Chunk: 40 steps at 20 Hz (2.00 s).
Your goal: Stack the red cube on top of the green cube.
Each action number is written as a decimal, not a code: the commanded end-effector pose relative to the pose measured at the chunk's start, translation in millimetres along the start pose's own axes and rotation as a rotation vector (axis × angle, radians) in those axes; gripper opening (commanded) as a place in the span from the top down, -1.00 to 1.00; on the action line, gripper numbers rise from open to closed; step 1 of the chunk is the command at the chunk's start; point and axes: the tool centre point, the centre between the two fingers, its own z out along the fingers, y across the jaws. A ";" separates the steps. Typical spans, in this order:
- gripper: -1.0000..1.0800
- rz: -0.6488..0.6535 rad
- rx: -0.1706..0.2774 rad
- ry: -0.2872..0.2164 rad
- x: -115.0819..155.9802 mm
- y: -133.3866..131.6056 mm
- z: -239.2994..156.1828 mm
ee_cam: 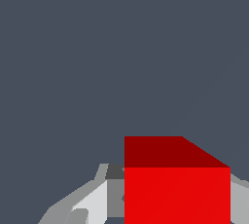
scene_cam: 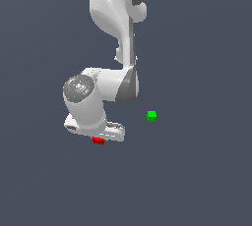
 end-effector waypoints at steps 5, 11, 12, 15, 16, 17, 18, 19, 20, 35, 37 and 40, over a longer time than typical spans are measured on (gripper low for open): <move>1.00 -0.001 0.000 0.001 -21.3 -22.1 5.5; 1.00 -0.001 0.000 0.001 -53.8 -54.7 14.3; 1.00 -0.001 0.000 0.001 -60.1 -61.0 16.0; 1.00 -0.002 0.000 0.000 -80.0 -81.6 21.5; 1.00 -0.002 0.000 0.000 -87.1 -88.9 23.5; 1.00 -0.002 0.000 0.000 -94.6 -96.5 25.6; 1.00 -0.002 0.000 0.000 -102.1 -104.3 27.6; 1.00 -0.002 0.000 0.000 -109.6 -112.0 29.7; 1.00 -0.002 0.000 0.000 -116.9 -119.6 31.8; 1.00 -0.001 0.000 0.000 -196.6 -207.4 55.3; 1.00 -0.001 0.000 0.000 -199.9 -211.5 56.3; 1.00 -0.001 0.000 0.000 -200.9 -213.5 56.8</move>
